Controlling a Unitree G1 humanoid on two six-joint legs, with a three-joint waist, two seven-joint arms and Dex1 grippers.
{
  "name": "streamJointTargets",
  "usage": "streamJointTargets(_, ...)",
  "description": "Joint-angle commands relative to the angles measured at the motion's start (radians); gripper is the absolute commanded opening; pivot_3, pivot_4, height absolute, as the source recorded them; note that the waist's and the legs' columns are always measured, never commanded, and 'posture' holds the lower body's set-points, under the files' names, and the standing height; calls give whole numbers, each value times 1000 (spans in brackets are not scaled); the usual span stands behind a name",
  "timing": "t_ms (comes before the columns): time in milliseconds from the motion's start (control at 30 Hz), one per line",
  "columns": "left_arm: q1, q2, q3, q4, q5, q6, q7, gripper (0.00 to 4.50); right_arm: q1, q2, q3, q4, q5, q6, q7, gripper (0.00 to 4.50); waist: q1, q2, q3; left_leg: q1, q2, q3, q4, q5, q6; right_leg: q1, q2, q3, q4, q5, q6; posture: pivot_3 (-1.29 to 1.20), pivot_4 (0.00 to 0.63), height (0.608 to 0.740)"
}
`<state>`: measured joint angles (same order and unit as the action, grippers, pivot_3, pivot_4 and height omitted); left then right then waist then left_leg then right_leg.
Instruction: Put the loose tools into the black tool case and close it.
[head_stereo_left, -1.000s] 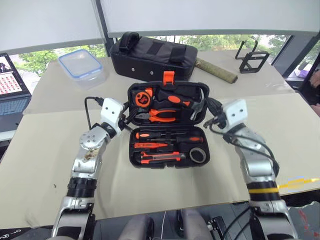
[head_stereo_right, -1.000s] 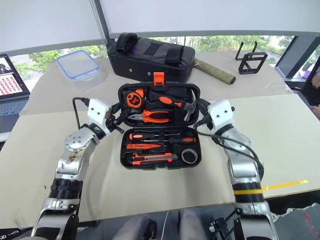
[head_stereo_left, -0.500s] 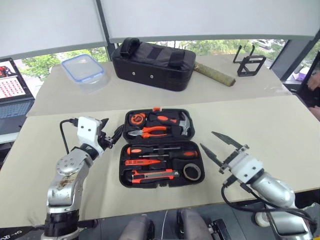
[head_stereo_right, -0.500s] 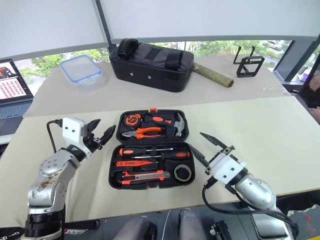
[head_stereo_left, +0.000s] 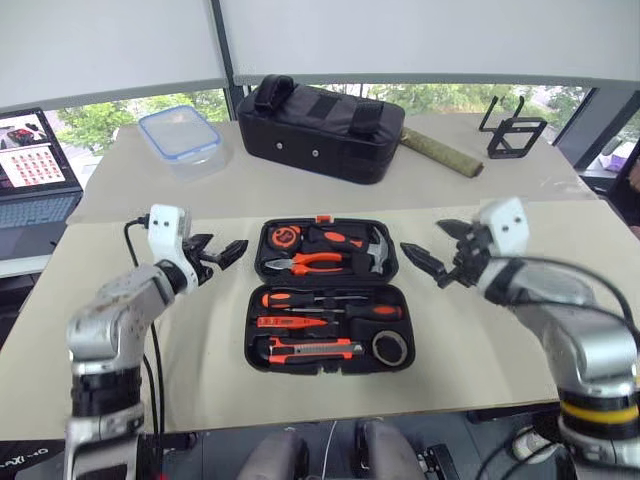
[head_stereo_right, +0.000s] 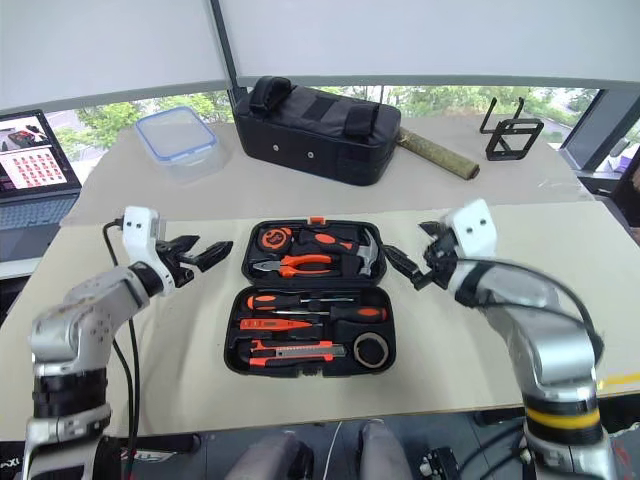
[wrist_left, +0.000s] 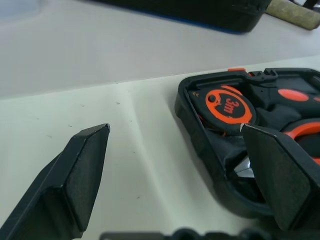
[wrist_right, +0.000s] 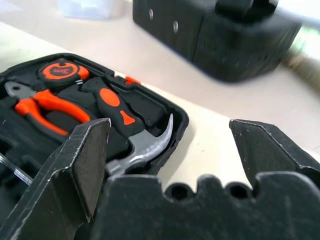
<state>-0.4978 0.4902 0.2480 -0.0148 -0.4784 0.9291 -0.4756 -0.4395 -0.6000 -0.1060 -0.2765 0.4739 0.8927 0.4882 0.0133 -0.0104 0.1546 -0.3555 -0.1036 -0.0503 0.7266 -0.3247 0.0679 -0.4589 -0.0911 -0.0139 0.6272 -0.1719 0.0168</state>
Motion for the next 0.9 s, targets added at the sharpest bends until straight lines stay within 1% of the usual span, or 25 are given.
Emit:
streamJointTargets(33,-97,24,-60,118,8,34,-48,4500,-107,31,16,108,29,123,-9,4442,-2,0,0,0,0,0,0,0,0,0,-1,1,0,0,0,0,150,714)
streamJointTargets(100,-141,28,-105,186,28,23,-79,4500,-181,65,29,201,12,161,-32,4442,-4,0,0,-1,0,0,0,0,0,0,-2,1,0,0,0,0,150,714)
streamJointTargets(200,-170,27,-148,239,44,11,-104,4500,-234,79,56,279,-11,161,-23,4442,-9,0,0,-4,0,0,0,0,0,-2,-3,1,0,0,1,0,150,714)
streamJointTargets(267,-180,23,-170,263,58,7,-109,4500,-264,88,70,332,-29,151,-25,3935,-12,0,0,-6,0,0,0,0,0,-5,-3,0,0,0,1,0,150,714)
streamJointTargets(300,-184,22,-179,271,62,16,-112,4500,-276,88,81,355,-39,148,-21,3821,-13,0,0,-8,0,0,0,0,0,-7,-4,0,0,0,1,0,150,714)
streamJointTargets(400,-186,19,-193,279,70,23,-117,4500,-297,90,100,399,-63,131,-9,2809,-14,0,0,-13,0,0,2,0,0,-11,-5,0,1,0,1,0,150,714)
streamJointTargets(433,-183,16,-197,278,70,27,-118,3991,-308,95,106,421,-72,125,-6,2457,-15,0,0,-13,0,0,2,0,0,-12,-5,0,2,0,1,0,150,714)
streamJointTargets(467,-181,12,-198,277,68,31,-120,3841,-316,98,113,439,-80,118,-2,2100,-16,0,0,-13,0,0,2,0,0,-12,-5,0,2,0,1,0,150,714)
streamJointTargets(667,-173,-5,-199,266,57,64,-124,1584,-346,115,141,498,-107,93,30,112,-18,1,-2,-13,-1,0,3,0,0,-11,-6,1,1,0,1,0,150,714)
streamJointTargets(700,-172,-6,-197,265,55,71,-123,1262,-349,120,138,500,-108,86,32,0,-18,1,-2,-12,-1,0,3,0,0,-11,-6,1,1,0,1,0,150,714)
streamJointTargets(833,-165,-9,-195,259,52,81,-126,162,-357,126,131,498,-108,89,47,0,-18,1,-3,-11,-1,0,4,0,0,-9,-6,1,1,0,1,0,150,714)
streamJointTargets(867,-166,-12,-192,260,50,83,-124,10,-359,128,127,499,-107,84,50,0,-18,1,-3,-10,-1,0,4,0,0,-9,-6,1,1,0,1,0,150,714)
streamJointTargets(900,-168,-16,-189,261,48,86,-123,10,-361,131,123,499,-105,79,53,0,-18,1,-3,-10,-1,0,4,0,0,-9,-6,1,1,0,1,0,150,714)
